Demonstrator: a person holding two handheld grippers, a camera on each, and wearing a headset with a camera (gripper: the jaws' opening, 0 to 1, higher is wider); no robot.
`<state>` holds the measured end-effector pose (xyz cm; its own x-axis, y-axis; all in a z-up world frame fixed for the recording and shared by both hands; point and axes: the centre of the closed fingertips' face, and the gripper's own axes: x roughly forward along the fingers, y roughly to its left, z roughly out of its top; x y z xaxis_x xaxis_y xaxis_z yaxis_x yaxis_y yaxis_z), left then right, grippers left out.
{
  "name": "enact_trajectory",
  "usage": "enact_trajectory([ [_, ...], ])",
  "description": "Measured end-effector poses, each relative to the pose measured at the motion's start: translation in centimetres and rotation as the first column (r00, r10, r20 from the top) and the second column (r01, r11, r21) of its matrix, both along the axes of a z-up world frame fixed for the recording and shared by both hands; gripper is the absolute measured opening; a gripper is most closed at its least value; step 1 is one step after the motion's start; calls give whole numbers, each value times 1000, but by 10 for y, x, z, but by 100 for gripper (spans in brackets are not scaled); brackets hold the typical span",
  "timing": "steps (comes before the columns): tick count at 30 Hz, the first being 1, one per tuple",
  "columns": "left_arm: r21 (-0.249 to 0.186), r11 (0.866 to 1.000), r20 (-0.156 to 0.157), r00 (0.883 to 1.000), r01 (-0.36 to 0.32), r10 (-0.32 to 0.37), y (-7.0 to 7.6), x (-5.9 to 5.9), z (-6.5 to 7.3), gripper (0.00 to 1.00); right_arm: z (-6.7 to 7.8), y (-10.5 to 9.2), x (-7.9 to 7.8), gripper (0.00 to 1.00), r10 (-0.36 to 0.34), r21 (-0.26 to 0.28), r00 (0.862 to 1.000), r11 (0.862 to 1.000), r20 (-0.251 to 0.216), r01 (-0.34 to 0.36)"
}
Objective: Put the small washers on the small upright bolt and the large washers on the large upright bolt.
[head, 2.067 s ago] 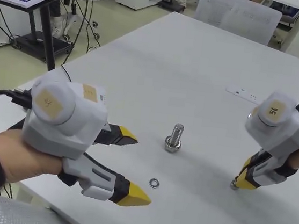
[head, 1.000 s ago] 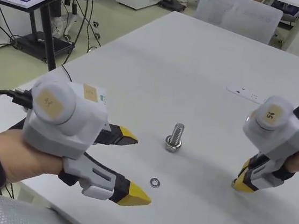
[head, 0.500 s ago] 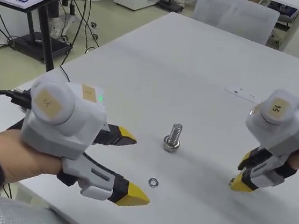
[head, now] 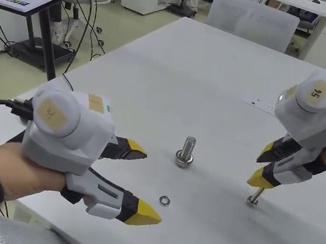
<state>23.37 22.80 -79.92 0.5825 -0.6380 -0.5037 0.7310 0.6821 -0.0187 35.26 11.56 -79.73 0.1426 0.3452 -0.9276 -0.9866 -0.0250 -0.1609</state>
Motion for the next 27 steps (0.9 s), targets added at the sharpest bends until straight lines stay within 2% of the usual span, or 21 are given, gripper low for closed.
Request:
enact_trajectory([
  [12, -1, 1000, 8, 1000, 1, -1, -2, 2, 1, 66, 14, 21, -19, 33, 87, 6, 996, 996, 26, -87],
  [22, -4, 1000, 15, 1000, -3, 3, -3, 4, 3, 66, 8, 39, -36, 32, 151, -4, 989, 989, 11, -151],
  [27, -2, 1000, 14, 1000, 1, -1, -4, 4, 3, 66, -1, 52, -48, 32, 181, -7, 984, 984, -10, -181],
])
